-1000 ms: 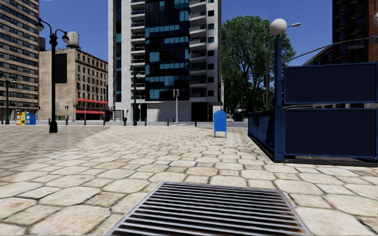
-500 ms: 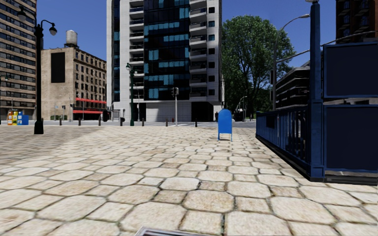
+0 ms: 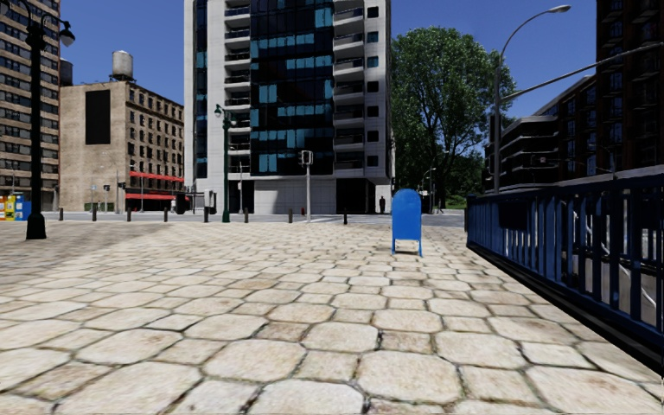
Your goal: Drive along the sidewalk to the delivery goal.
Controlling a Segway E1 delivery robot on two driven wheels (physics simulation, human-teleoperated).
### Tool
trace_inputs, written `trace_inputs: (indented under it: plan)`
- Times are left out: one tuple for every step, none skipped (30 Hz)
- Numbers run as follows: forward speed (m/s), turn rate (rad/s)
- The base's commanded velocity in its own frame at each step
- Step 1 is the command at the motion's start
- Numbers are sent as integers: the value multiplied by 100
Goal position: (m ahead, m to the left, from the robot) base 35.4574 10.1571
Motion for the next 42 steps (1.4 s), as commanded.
trace_inputs:
  plan:
    - [200,0]
    - [200,0]
    - [200,0]
    - [200,0]
    - [200,0]
    - [200,0]
    - [200,0]
    - [200,0]
    - [200,0]
    - [200,0]
    - [200,0]
    - [200,0]
    - [200,0]
    - [200,0]
    - [200,0]
    - [200,0]
    - [200,0]
    - [200,0]
    - [200,0]
    - [200,0]
    - [200,0]
    - [200,0]
    - [200,0]
    - [200,0]
    - [200,0]
    - [200,0]
    - [200,0]
    - [200,0]
    - [200,0]
    - [200,0]
    - [200,0]
    - [200,0]
    - [200,0]
    - [200,0]
    - [200,0]
    - [200,0]
    - [200,0]
    - [200,0]
    - [200,0]
    - [200,0]
    - [200,0]
    - [200,0]
